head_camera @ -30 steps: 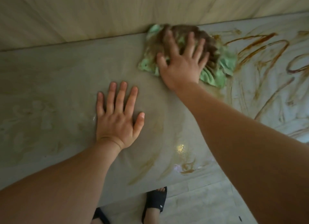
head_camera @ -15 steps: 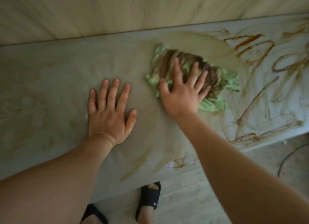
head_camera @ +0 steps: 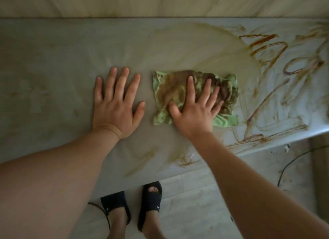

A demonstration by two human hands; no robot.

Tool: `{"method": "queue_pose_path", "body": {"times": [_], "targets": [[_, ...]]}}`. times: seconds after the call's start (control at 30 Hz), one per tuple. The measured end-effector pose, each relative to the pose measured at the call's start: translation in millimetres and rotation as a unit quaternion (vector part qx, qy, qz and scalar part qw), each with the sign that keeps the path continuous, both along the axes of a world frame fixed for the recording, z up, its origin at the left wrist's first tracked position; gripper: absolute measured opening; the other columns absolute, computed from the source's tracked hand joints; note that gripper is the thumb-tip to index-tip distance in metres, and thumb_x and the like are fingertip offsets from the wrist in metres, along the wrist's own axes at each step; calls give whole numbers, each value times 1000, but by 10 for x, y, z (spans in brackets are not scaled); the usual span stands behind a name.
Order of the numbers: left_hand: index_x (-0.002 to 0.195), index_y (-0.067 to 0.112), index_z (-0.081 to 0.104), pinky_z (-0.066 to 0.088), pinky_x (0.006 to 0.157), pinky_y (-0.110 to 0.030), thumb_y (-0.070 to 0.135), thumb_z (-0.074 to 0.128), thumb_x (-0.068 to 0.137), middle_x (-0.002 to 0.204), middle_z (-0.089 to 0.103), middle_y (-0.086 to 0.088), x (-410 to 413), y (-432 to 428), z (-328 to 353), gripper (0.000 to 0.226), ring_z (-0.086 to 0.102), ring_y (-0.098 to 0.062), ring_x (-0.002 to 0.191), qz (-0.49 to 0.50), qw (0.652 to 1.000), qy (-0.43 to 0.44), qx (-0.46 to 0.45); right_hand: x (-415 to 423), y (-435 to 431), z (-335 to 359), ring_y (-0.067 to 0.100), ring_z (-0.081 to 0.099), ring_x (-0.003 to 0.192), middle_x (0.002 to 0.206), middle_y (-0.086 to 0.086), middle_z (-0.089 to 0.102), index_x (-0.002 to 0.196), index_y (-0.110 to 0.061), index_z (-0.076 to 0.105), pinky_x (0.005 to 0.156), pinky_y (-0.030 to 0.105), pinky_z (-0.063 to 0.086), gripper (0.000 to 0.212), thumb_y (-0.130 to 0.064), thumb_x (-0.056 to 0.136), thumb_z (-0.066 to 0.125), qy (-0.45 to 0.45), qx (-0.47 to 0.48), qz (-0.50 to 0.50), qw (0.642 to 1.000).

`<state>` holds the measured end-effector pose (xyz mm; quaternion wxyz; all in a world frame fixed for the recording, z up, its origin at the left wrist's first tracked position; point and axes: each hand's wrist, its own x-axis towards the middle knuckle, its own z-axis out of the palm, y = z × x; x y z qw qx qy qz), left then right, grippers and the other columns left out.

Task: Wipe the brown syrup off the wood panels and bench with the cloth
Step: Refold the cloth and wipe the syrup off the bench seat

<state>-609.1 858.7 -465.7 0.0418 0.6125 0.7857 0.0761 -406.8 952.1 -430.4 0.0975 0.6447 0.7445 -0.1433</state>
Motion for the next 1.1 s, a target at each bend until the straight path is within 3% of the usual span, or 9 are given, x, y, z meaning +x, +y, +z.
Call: {"method": "queue_pose_path", "body": {"times": [0.13, 0.4, 0.47, 0.53, 0.63, 0.77, 0.9, 1.0, 1.1], "targets": [[164, 25, 22, 7, 125, -60, 56, 39, 96, 170, 20, -9, 4, 6, 12, 76, 12, -34, 158, -5, 1000, 6, -4, -297, -224, 14, 43, -24, 154, 171, 14, -19, 165, -31, -8, 120, 68, -13, 101, -76, 87, 37, 29, -24, 7, 999], [164, 23, 19, 7, 125, -60, 57, 27, 98, 171, 17, -9, 49, 32, 91, 75, 10, -34, 158, 3, 999, 9, -44, -233, -200, 101, 40, -33, 151, 168, 9, -31, 162, -37, -18, 118, 66, -19, 94, -78, 93, 32, 58, -101, 58, 991], [163, 23, 21, 9, 125, -61, 59, 26, 96, 171, 18, -9, 45, 48, 156, 77, 10, -33, 158, 5, 998, -3, -67, -74, -116, 249, 35, -25, 155, 170, 4, -23, 163, -42, -8, 121, 63, -12, 85, -75, 96, 32, 88, -121, 90, 985], [160, 22, 29, 14, 123, -61, 55, 33, 90, 168, 25, -10, 26, 108, 260, 77, 17, -35, 156, 15, 995, -49, -81, 200, -39, 393, 33, 0, 157, 172, 4, 1, 162, -42, 17, 122, 60, 7, 69, -63, 100, 39, 137, -92, 121, 979], [133, 13, 53, 36, 108, -57, 38, 43, 83, 142, 50, -18, 131, 243, 487, 57, 46, -43, 131, 64, 994, -89, -5, 632, 35, 486, 36, 40, 131, 148, 10, 41, 140, -24, 53, 108, 58, 37, 46, -40, 97, 55, 139, 35, 168, 975], [104, 13, 60, 40, 91, -48, 54, 49, 84, 112, 56, -14, 513, 400, 636, 47, 52, -38, 109, -57, 993, -105, -8, 1001, 213, 408, 34, 44, 119, 130, 6, 51, 130, -25, 60, 101, 50, 37, 36, -40, 98, 61, 80, 11, 184, 980], [118, 19, 60, 39, 99, -52, 85, 51, 70, 121, 52, -8, 756, 468, 627, 81, 46, -33, 118, -135, 979, -75, -131, 1077, 369, 392, 35, 49, 106, 111, 7, 60, 108, -18, 69, 91, 51, 41, 15, -26, 101, 59, 165, 40, 178, 969], [123, 24, 56, 38, 100, -54, 78, 71, 66, 125, 46, -8, 814, 467, 635, 80, 40, -34, 119, -143, 977, -66, -142, 1119, 430, 474, 31, 51, 101, 105, 5, 60, 103, -18, 66, 89, 49, 43, 18, -35, 97, 65, 201, 38, 184, 961], [108, 21, 62, 41, 94, -57, 55, 79, 77, 122, 50, -9, 789, 414, 643, 48, 46, -40, 114, -174, 979, -56, -92, 1236, 375, 478, 31, 44, 113, 120, 4, 52, 109, -23, 66, 100, 50, 36, 28, -46, 92, 67, 100, -24, 297, 949]]}}
